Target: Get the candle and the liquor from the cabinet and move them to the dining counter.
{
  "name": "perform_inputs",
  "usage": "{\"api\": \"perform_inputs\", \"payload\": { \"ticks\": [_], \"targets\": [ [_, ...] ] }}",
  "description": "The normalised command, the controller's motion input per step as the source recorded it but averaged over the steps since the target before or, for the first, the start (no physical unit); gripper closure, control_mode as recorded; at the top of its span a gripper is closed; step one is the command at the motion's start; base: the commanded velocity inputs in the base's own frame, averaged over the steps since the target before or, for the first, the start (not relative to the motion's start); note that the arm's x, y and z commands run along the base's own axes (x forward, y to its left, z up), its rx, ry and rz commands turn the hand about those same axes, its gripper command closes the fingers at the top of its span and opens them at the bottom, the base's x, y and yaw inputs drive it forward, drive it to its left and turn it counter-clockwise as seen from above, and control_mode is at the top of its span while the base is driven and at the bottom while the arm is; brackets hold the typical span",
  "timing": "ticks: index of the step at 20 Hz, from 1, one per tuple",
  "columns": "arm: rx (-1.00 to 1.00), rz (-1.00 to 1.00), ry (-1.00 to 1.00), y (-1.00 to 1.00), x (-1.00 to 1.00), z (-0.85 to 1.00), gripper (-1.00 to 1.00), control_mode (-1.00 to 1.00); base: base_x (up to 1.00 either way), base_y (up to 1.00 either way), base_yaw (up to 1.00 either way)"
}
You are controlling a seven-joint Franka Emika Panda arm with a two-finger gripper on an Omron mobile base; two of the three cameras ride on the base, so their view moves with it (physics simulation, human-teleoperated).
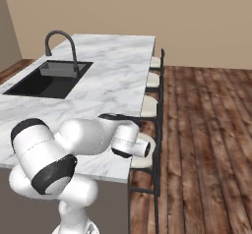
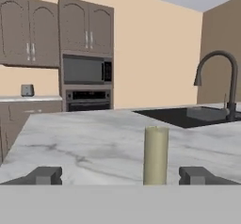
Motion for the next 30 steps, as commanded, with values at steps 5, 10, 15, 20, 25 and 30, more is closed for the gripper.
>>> {"api": "perform_inputs", "payload": {
  "ticks": [5,10,15,20,25,30],
  "targets": [
    [0.0,-0.07,0.0,0.0,-0.49,1.0,-1.0,-1.0,0.0,0.0,0.0],
    [0.0,-0.11,0.0,0.15,-0.52,1.0,-1.0,-1.0,0.0,0.0,0.0],
    [0.0,-0.14,0.1,0.41,-0.53,0.94,-1.0,-1.0,0.0,0.0,0.0],
    [-0.01,-0.15,0.23,0.44,-0.54,0.85,-1.0,-1.0,0.0,0.0,0.0],
    [-0.09,-0.16,0.32,0.55,-0.49,0.51,-1.0,-1.0,0.0,0.0,0.0],
    [-0.17,-0.17,0.32,0.68,-0.52,0.19,-1.0,-1.0,0.0,0.0,0.0]
  ]
}}
